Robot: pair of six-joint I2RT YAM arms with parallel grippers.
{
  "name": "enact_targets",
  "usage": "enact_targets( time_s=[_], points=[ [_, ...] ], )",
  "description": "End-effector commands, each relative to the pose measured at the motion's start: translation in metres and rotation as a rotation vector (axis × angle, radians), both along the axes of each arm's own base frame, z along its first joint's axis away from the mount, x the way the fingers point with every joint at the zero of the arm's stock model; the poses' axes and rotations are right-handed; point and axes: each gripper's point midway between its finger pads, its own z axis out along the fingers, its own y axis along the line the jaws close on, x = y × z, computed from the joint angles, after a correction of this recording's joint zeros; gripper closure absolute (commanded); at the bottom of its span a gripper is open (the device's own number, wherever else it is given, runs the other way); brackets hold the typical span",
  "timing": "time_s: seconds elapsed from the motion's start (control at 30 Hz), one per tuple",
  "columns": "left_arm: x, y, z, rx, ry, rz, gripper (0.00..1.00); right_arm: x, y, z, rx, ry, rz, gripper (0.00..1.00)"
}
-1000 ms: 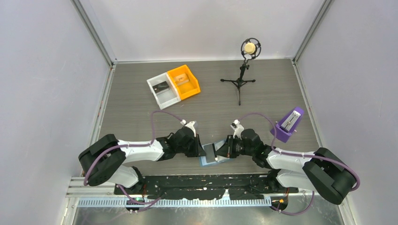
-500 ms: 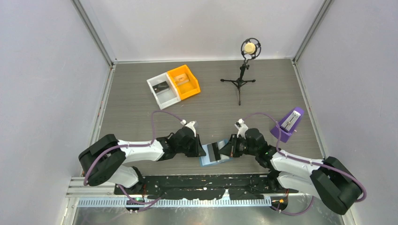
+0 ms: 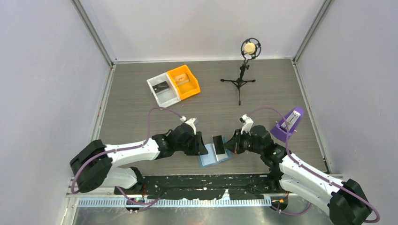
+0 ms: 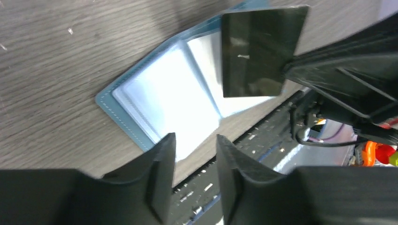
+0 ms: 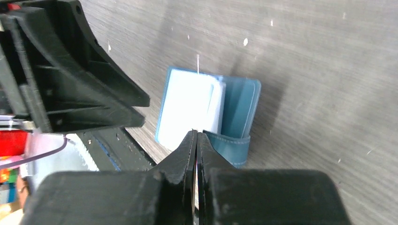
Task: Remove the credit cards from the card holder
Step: Remove the credit card from the card holder.
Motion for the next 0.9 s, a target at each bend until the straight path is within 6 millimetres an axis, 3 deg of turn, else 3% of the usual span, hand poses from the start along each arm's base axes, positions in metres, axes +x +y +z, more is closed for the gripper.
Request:
enact_targets(
  time_s=[0.0,0.1,0.23,0.33,0.43,0.57,0.7,0.87],
  points=[
    [0.007,-0.005,0.061,-0.07,-0.071,0.014,0.52,0.028,0.001,0.052,-0.041,-0.263,0.023,0.95],
    [0.017,0.009,0.093,-0.051,-0.127,0.081,0.38,0.047,0.002,0.089,-0.066,-0.406,0.006,0.95],
    [0.027,0.036,0.131,-0.027,-0.198,0.177,0.24,0.064,0.004,0.115,-0.132,-0.621,0.022,0.95],
    [0.035,0.057,0.158,-0.042,-0.243,0.246,0.14,0.063,0.015,0.144,-0.143,-0.832,0.044,0.95],
    [0.039,0.07,0.174,-0.071,-0.25,0.286,0.11,0.054,0.028,0.157,-0.262,-1.083,0.093,0.95],
    [0.035,0.068,0.19,-0.153,-0.223,0.273,0.12,0.044,0.04,0.168,-0.426,-1.333,0.075,0.95],
    [0.031,0.067,0.193,-0.182,-0.203,0.276,0.12,0.029,0.059,0.169,-0.489,-1.405,0.112,0.95],
    [0.029,0.069,0.183,-0.195,-0.184,0.294,0.13,0.017,0.068,0.168,-0.556,-1.469,0.111,0.95]
  ],
)
